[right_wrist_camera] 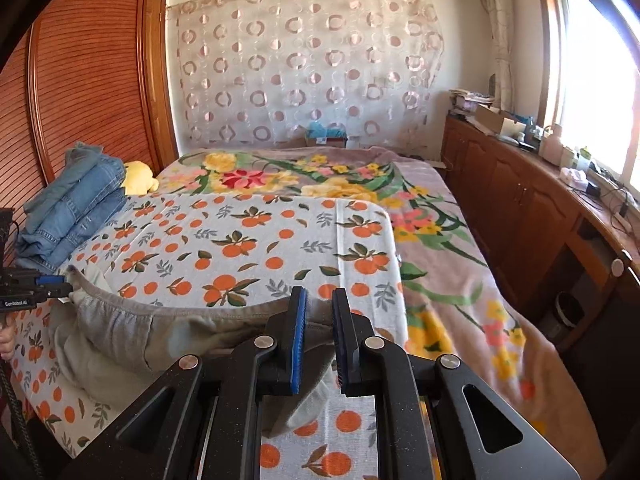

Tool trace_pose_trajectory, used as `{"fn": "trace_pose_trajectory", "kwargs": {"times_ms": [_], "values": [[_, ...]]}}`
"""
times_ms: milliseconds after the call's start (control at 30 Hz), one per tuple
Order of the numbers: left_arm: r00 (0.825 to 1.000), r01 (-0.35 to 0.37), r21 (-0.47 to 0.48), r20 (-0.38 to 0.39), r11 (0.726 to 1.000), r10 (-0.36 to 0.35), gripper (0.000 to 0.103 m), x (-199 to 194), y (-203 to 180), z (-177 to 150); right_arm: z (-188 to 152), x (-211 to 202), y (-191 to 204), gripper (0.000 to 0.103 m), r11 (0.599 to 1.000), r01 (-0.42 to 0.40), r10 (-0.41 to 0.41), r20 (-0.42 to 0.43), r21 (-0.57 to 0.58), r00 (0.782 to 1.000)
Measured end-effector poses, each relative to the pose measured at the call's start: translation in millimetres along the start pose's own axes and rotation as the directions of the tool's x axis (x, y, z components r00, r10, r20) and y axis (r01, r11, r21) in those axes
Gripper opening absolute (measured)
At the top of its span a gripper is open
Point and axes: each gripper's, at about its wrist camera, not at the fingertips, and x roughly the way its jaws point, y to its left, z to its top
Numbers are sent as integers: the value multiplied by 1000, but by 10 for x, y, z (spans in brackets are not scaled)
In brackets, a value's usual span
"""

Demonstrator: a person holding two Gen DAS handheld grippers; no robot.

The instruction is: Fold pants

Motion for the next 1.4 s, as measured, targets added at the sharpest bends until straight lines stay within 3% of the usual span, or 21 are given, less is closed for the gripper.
{"fn": "trace_pose_trajectory", "kwargs": {"times_ms": [100,267,367,633,667,700,767,933,1133,1400], "values": [[1000,3,12,-5,1000,-3,22,17,-24,23,-8,-44,13,12,1000,15,-15,23,1,1000],[999,-31,5,-32,1000,31,22,50,6,56,7,-106,113,12,998,65,-64,56,-20,996],[996,-20,1,-83,1000,20,22,134,23,14,-33,-28,200,12,994,93,-91,38,-53,995],[997,-20,-17,-80,1000,19,22,223,37,48,-174,288,190,12,996,78,-80,-39,-48,996],[997,-16,-17,-75,1000,14,20,233,40,56,-182,294,186,12,996,71,-73,-39,-47,997],[997,-1,-12,-75,1000,0,7,237,34,60,-180,288,167,12,997,66,-68,-36,-47,997],[998,-13,-2,-59,1000,13,7,190,7,77,-157,267,140,12,997,62,-63,-26,-47,998],[998,-15,18,59,1000,14,6,-362,-75,294,19,-78,31,12,998,59,-58,45,-29,997],[980,-63,105,192,992,42,6,-1203,-270,577,309,-589,141,12,994,93,-81,163,-63,983],[928,-85,177,373,981,13,6,-2365,-521,691,688,-1476,179,12,997,41,-16,328,-67,945]]}}
